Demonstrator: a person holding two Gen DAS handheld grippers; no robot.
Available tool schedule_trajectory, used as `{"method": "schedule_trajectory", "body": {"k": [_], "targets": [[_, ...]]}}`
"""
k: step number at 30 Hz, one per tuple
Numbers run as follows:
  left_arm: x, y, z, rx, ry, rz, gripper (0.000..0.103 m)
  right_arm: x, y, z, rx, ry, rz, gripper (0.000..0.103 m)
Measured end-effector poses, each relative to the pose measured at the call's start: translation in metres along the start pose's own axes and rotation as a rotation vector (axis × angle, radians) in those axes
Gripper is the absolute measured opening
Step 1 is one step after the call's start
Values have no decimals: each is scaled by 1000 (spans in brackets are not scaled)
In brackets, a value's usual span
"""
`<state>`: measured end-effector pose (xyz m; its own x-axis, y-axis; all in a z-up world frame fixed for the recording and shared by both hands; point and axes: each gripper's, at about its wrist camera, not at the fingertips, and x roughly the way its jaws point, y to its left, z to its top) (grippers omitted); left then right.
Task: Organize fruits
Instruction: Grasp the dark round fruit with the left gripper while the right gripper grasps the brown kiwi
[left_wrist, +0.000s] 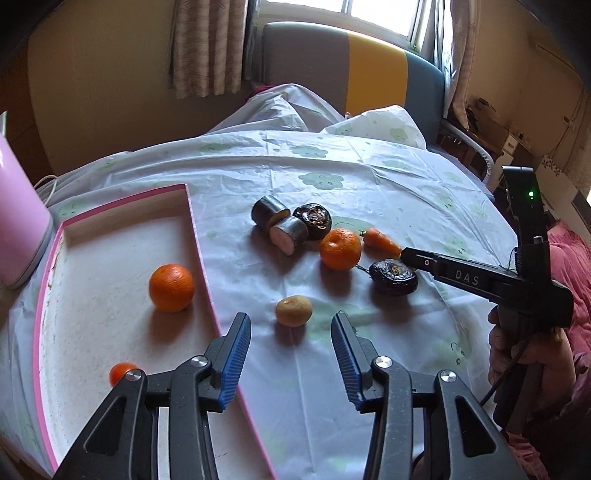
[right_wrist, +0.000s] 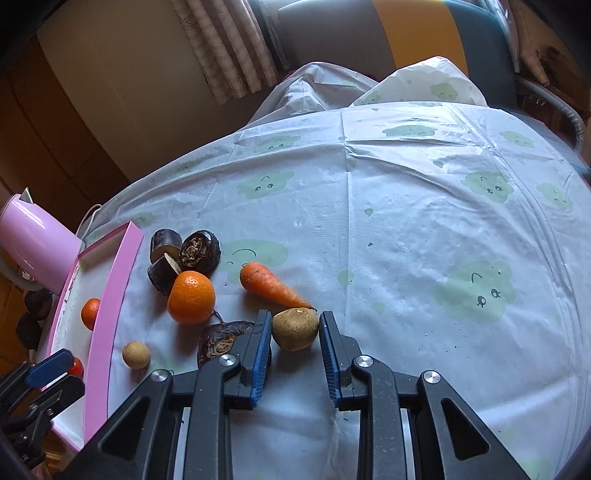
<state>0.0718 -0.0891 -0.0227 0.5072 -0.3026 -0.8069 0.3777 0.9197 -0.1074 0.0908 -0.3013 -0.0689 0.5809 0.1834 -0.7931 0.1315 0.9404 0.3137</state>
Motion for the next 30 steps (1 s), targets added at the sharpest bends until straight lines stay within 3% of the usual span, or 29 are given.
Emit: {"method": "schedule_trajectory", "body": {"k": [10,14,21,24,30], "targets": [[32,-46,16,80,37,-134,45,-7,-9,-2,0,-14,-16,27],[47,-59,23,47,76,-196,45,-10,-15,-3,1,-14,-38,27],[68,-79,29,51,103,-183,47,-19,-27,-5,-18,-23,-95,27],[75,-83,31,52,102,-159,51,-21,-32,-7,-12,-29,-83,27],[83,-77,29,28,98,-164,47,-19,-37,-9,12,-20,-46,27]]}}
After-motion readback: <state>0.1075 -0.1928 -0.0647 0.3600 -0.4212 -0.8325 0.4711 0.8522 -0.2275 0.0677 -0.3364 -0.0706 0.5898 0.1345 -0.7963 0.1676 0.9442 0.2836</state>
